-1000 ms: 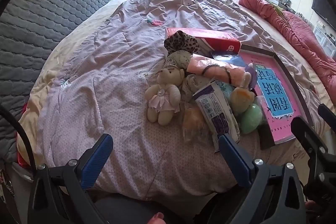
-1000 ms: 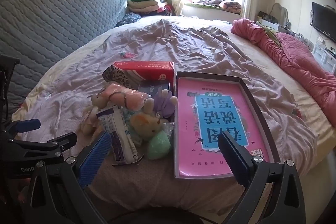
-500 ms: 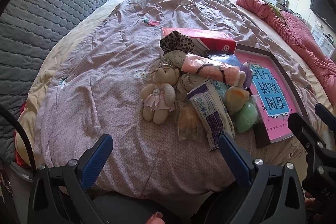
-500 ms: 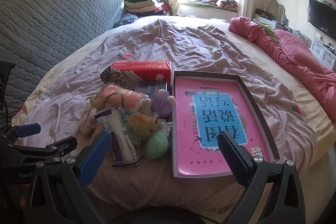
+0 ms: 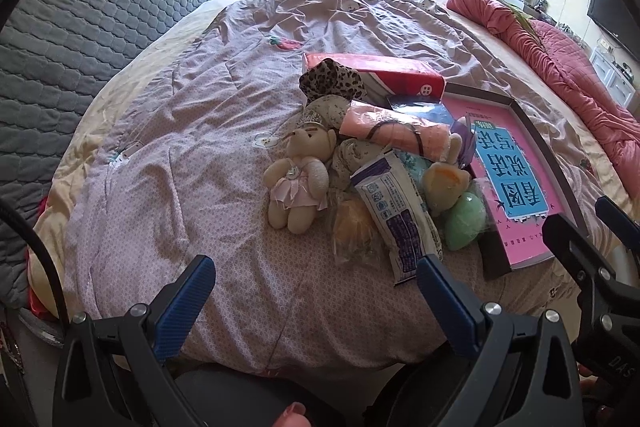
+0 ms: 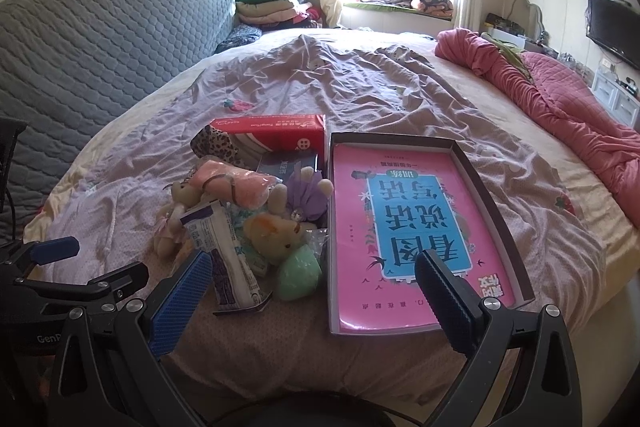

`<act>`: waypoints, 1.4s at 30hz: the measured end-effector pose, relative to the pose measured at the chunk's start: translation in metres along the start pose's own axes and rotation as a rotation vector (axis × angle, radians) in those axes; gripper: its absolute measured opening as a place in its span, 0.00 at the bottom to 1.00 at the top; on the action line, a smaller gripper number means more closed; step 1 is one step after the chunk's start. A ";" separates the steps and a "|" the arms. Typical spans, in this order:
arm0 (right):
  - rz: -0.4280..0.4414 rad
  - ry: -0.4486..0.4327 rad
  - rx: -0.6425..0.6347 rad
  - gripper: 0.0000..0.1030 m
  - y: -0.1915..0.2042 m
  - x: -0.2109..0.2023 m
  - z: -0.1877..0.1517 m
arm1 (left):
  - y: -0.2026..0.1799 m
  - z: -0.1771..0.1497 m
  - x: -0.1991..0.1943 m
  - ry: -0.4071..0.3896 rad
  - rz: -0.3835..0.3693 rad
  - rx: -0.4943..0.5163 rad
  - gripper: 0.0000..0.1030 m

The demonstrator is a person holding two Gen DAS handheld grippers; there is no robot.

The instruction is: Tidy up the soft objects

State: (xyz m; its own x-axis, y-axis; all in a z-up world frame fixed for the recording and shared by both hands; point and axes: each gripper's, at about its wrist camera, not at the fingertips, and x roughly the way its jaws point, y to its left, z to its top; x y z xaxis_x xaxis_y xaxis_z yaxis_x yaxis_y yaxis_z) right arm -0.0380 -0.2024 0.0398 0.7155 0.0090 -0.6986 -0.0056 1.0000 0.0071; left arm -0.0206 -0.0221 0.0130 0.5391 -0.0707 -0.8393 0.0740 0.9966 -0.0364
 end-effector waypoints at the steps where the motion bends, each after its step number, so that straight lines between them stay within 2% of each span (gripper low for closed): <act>1: 0.001 -0.002 -0.001 0.98 0.000 0.000 0.000 | 0.000 0.000 0.000 0.001 -0.001 0.000 0.98; 32: 0.005 0.007 -0.004 0.98 0.000 0.001 -0.001 | -0.001 -0.002 0.003 0.005 -0.009 -0.004 0.98; 42: 0.008 0.023 -0.010 0.98 0.001 0.014 -0.001 | 0.014 0.001 0.012 -0.004 -0.028 -0.044 0.98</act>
State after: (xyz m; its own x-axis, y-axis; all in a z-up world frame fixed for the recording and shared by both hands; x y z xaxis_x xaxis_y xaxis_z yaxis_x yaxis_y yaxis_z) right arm -0.0287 -0.2011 0.0292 0.6993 0.0173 -0.7147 -0.0186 0.9998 0.0061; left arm -0.0124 -0.0087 0.0033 0.5405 -0.0983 -0.8356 0.0517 0.9952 -0.0836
